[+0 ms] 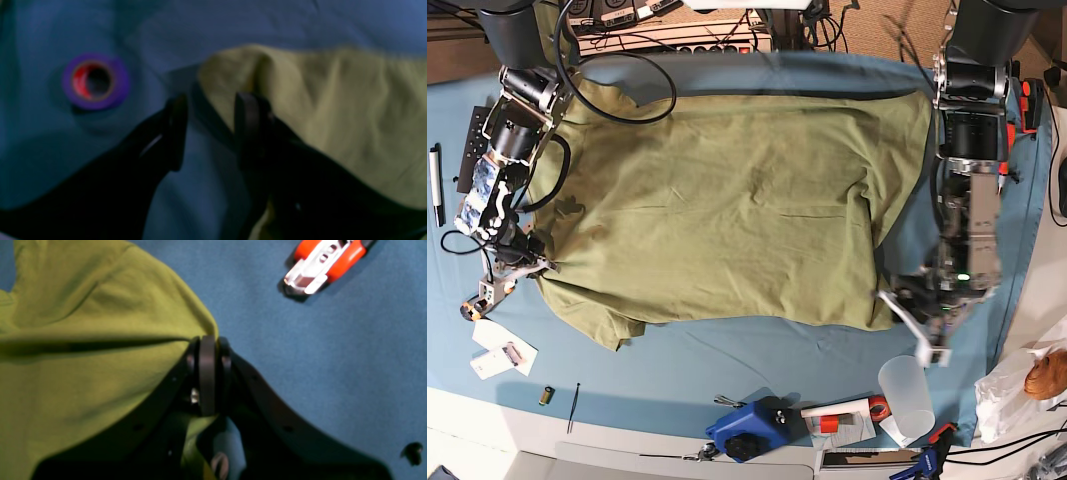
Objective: Layout the t-shirt on the table in an organized manner, then fold the t-shirt properly
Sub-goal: 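Pull the hem corners outward with both grippers to flatten the shirt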
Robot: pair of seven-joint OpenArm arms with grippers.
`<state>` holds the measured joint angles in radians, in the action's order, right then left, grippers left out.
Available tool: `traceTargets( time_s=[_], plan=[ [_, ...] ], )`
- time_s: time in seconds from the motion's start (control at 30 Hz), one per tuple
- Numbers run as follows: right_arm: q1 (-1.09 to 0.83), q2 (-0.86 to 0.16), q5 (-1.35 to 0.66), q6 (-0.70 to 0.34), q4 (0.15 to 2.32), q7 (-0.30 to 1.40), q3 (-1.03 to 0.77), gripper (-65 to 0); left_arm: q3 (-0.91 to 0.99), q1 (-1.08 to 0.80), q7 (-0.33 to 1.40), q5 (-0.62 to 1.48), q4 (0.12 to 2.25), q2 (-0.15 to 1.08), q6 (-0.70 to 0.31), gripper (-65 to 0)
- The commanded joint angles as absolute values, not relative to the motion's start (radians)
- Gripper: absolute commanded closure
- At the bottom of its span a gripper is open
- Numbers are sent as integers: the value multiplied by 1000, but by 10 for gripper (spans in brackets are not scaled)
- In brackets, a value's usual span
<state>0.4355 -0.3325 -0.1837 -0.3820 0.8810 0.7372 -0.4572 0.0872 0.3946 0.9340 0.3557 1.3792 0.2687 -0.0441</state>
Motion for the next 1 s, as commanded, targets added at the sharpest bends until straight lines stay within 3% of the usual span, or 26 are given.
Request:
traceTargets(
  time_s=[0.0,0.27,0.8,0.97],
  plan=[
    [445,-349,-165,-378,890,759,-458,0,118,424,932,390,1391,277,-56,-223],
    [446,-348,-194,-390,910,764,-458,0,173,424,961,541,1300,277,-180,-223],
    [446,-349,-195,-413,917,770,-458,0,173,436,870,553,1188,268,-216,-222],
    [447,-348,-229,-430,917,771,-458,0,173,446,871,539,1169,230,-231,-195]
  ],
)
